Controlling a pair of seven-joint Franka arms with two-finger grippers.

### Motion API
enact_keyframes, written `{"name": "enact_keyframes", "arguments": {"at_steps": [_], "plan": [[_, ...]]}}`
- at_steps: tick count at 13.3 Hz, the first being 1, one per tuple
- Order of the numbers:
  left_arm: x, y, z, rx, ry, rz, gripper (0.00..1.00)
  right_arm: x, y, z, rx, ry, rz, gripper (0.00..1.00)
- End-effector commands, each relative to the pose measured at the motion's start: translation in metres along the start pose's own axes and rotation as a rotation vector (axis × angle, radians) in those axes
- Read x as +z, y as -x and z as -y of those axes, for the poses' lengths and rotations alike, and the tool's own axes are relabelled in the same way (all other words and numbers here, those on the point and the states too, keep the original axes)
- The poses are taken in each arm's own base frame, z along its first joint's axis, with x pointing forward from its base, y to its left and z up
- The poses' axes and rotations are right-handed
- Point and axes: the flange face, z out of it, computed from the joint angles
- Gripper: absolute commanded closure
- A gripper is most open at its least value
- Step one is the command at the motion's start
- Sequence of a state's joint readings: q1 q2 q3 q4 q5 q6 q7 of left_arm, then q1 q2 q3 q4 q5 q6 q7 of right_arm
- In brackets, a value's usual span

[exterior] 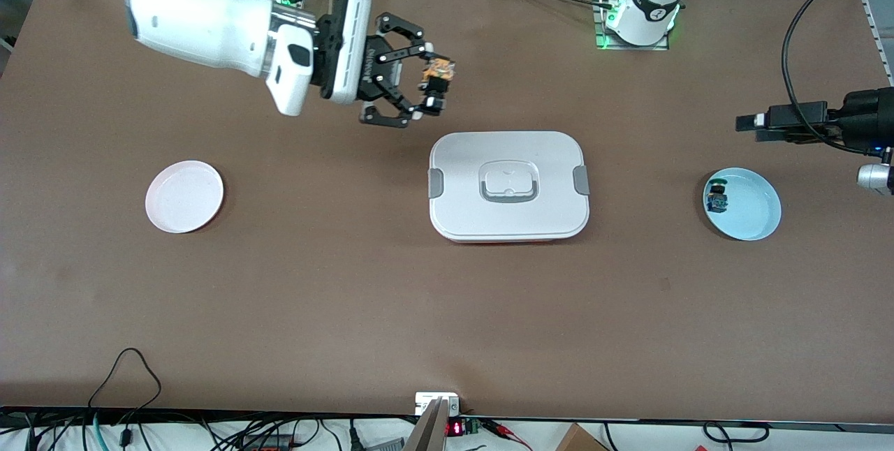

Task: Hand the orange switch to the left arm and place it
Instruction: 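Carry the switch above the box while the left gripper reaches it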

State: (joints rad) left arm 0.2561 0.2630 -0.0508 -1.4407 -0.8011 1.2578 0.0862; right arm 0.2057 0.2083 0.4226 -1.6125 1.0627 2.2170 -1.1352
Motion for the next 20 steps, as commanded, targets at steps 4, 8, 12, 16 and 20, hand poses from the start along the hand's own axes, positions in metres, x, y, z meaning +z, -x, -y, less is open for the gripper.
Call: {"name": "enact_keyframes", "arguments": {"at_steps": [4, 8, 12, 16, 20], "plan": [[0.088, 0.002, -0.035, -0.037, 0.378, 0.184, 0.0, 0.062, 0.007, -0.003, -0.054, -0.006, -0.248, 0.99], [0.141, 0.022, -0.093, -0.115, 0.393, 0.128, 0.0, 0.07, -0.001, -0.003, -0.067, -0.026, -0.367, 0.99], [0.161, 0.036, -0.121, -0.236, 0.444, 0.092, 0.0, 0.086, 0.006, -0.002, -0.106, -0.037, -0.434, 0.99], [0.188, 0.04, -0.155, -0.226, 0.439, 0.032, 0.0, 0.102, 0.01, 0.003, -0.106, -0.058, -0.452, 0.98], [0.208, 0.039, -0.176, -0.224, 0.465, -0.003, 0.01, 0.107, 0.013, 0.002, -0.093, -0.05, -0.528, 0.98]]}}
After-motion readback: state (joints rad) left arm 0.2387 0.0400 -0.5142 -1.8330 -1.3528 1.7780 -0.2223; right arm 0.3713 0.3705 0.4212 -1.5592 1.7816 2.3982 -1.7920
